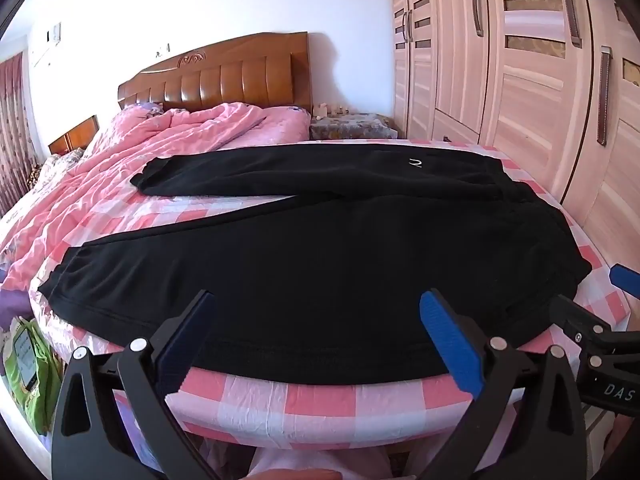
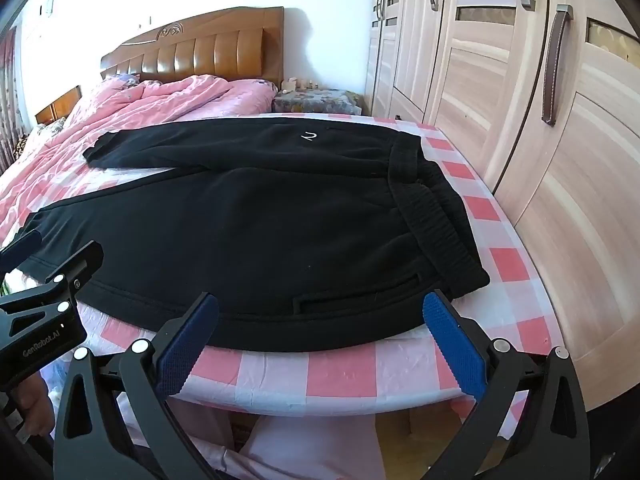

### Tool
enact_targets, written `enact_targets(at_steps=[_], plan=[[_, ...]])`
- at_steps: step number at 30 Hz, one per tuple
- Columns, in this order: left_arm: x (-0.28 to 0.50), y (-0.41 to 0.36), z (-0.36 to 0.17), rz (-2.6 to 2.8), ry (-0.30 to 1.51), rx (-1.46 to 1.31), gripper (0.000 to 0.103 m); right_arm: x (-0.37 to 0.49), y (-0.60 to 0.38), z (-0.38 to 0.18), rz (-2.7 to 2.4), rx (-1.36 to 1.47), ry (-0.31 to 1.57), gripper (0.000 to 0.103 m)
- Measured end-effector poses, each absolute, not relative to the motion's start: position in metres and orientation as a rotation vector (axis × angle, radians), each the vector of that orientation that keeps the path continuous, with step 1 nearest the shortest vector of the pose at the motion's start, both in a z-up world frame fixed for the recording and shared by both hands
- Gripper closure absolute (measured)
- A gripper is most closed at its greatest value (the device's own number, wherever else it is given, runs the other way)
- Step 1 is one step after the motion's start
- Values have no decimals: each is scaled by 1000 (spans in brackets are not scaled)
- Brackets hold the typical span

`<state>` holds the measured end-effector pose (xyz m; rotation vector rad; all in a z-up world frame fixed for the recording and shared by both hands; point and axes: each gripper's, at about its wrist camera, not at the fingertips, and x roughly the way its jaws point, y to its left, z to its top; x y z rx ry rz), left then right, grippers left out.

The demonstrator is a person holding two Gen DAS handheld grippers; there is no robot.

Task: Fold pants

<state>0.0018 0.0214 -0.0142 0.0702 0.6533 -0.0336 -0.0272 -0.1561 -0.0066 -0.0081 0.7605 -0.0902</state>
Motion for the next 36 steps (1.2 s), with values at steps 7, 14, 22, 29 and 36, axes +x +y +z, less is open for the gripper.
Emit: enact_targets(at_steps=[7,14,22,29,36], plan=[[1,24,-17,-33,666,60,1,-29,-153,-7,-91,-8,763,4],[2,22,-16,-32,676,55,1,-30,-152,-10,-89,-5,765,4],[3,24,-17,-34,689,47,1,-30,-153,-10,-88,-1,768,4],[1,27,-17,-36,691,44,1,-30,-152,-12,-87,0,770,4],[3,25,-17,-33,697,43,1,-30,-152,-13,-84,2,773,4]])
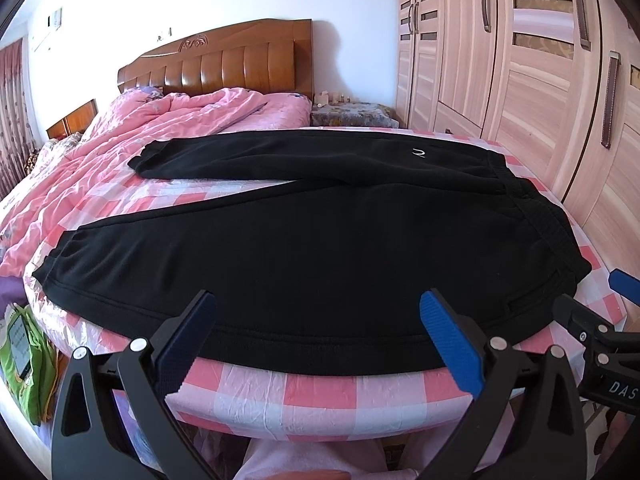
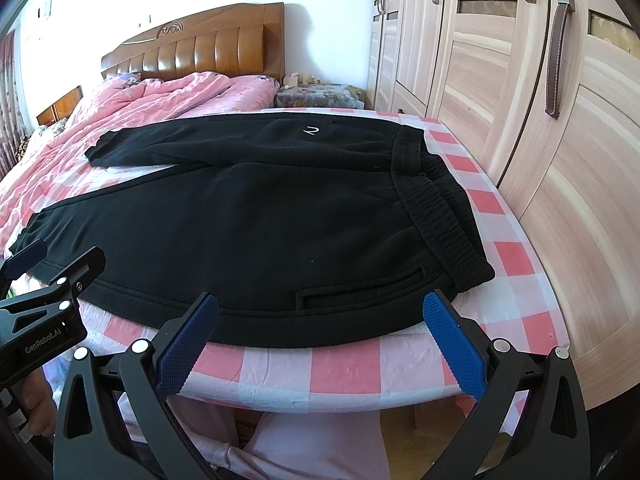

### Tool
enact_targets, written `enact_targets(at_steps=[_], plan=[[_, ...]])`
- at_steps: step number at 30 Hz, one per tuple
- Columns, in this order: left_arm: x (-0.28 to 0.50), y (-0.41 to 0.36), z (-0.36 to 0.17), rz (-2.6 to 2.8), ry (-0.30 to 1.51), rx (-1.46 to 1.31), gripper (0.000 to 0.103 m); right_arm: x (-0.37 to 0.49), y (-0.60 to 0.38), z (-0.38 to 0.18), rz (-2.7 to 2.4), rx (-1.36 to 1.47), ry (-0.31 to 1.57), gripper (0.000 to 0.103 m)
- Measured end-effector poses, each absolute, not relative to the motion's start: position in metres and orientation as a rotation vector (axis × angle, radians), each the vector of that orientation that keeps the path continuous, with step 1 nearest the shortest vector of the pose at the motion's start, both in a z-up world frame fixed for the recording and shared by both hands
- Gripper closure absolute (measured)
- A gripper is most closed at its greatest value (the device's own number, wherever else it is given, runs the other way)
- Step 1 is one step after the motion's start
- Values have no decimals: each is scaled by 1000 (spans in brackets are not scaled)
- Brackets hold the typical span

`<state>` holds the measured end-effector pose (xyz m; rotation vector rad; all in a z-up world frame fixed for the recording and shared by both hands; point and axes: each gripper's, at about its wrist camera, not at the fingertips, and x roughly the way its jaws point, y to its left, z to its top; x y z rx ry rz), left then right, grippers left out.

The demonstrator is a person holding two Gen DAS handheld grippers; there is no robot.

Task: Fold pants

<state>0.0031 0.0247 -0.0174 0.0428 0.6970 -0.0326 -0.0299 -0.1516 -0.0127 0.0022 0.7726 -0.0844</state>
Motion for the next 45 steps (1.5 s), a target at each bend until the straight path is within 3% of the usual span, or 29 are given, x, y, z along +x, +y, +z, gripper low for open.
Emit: enact_targets(at_steps=[45], plan=[[5,30,-25,-32,727,13,1,-33,-160,-18,-42,66,763,4]])
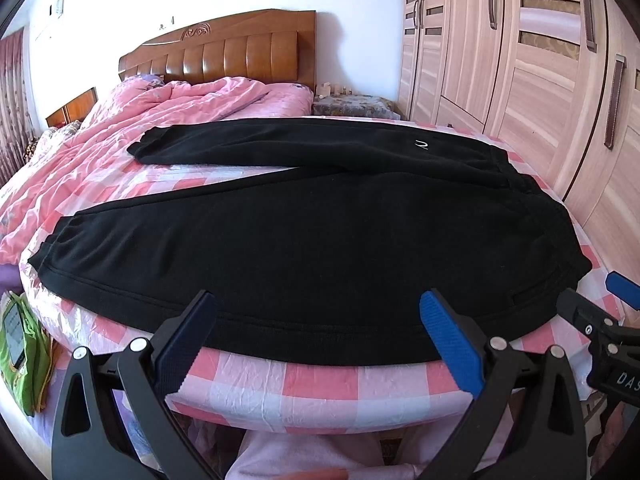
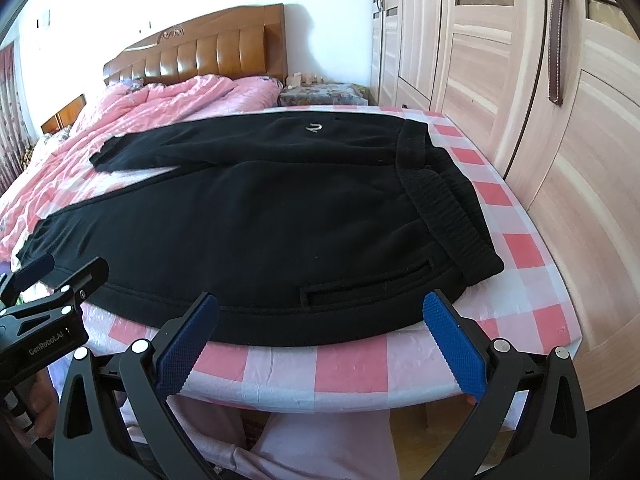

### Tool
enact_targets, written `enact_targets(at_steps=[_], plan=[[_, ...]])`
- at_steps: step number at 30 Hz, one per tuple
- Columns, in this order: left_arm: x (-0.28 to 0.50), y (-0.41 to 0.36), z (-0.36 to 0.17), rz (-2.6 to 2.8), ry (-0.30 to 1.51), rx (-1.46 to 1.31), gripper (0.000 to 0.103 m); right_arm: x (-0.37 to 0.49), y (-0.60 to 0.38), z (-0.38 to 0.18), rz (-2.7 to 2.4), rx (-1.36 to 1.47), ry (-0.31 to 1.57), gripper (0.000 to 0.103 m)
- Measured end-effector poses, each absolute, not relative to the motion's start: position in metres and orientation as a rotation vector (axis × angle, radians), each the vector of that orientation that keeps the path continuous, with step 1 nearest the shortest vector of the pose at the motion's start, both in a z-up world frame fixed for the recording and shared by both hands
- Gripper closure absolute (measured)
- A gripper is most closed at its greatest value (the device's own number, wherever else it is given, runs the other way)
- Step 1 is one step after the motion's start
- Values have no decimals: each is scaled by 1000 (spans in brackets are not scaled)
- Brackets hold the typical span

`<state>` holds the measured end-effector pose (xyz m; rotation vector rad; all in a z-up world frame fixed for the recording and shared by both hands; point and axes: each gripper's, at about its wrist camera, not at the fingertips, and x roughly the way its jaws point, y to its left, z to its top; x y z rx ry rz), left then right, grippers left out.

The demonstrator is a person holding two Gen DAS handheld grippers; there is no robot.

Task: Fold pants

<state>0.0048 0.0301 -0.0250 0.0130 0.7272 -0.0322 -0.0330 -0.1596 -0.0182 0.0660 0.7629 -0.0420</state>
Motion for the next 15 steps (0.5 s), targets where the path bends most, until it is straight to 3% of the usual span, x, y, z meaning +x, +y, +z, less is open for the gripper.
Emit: enact_targets(at_steps=[9,15], plan=[[15,56,-38,31,806,-36,1,-6,-200,-45,32,245,876,4],[79,72,-61,-6,950,2,1,67,-246,-31,83,304,889,4]])
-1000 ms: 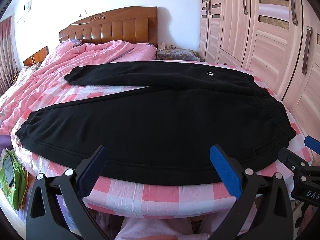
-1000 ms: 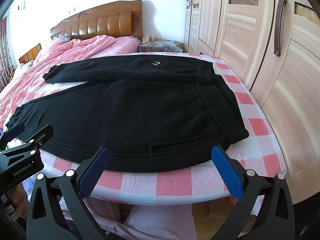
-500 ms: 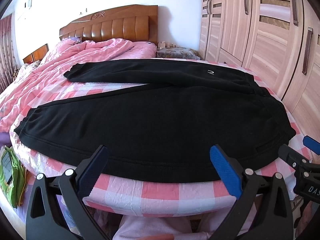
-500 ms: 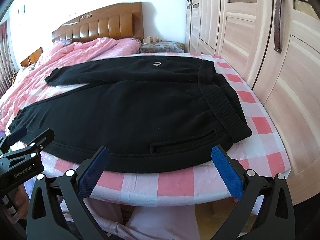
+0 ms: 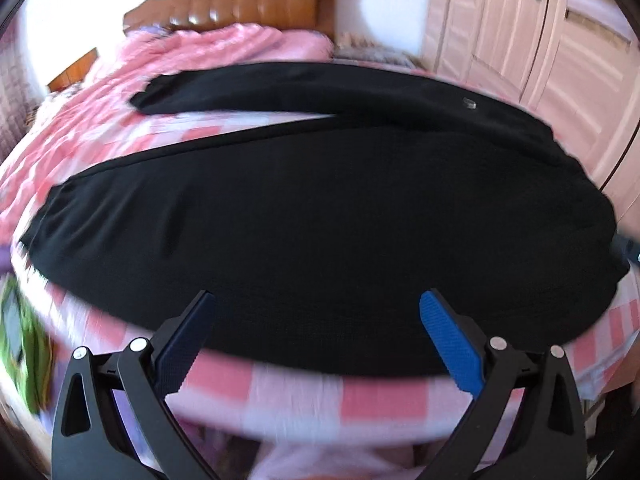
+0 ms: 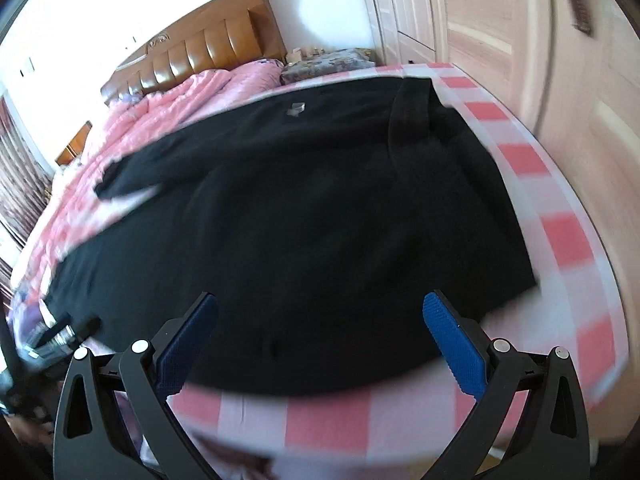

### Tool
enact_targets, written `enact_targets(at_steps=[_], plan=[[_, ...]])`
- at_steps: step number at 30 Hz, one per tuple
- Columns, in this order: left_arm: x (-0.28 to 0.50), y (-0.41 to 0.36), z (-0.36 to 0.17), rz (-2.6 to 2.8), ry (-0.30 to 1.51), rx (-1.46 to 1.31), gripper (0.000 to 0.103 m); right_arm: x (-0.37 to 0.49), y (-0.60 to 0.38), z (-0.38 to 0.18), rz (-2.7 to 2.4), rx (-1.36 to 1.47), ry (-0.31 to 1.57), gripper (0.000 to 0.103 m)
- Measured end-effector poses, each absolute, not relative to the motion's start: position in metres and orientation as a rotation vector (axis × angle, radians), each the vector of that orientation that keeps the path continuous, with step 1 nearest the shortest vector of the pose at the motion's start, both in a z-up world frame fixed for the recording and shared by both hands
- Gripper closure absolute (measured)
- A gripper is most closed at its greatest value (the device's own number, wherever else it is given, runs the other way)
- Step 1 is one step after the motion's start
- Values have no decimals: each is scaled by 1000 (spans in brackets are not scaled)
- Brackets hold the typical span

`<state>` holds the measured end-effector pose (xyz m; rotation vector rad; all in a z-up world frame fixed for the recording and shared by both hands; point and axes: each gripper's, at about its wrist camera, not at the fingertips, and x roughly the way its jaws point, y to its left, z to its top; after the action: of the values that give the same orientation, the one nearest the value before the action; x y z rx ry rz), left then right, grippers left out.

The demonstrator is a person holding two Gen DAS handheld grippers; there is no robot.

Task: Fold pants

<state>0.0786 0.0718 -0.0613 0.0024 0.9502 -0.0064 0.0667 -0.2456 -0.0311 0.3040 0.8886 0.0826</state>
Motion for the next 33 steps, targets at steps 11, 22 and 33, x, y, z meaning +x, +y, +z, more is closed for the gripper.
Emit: enact_targets(at_steps=[11,22,33], plan=[[292,78,-25,-56,925,-9,1,299,-310,-22,203,72,958,4],[441,48,-54,-225,1218,-315,3,411,-316,-71,430,-147,1091,16],[472,12,-76,-304,1294,-506,28,403,-324,-67,520,-143,1064,66]])
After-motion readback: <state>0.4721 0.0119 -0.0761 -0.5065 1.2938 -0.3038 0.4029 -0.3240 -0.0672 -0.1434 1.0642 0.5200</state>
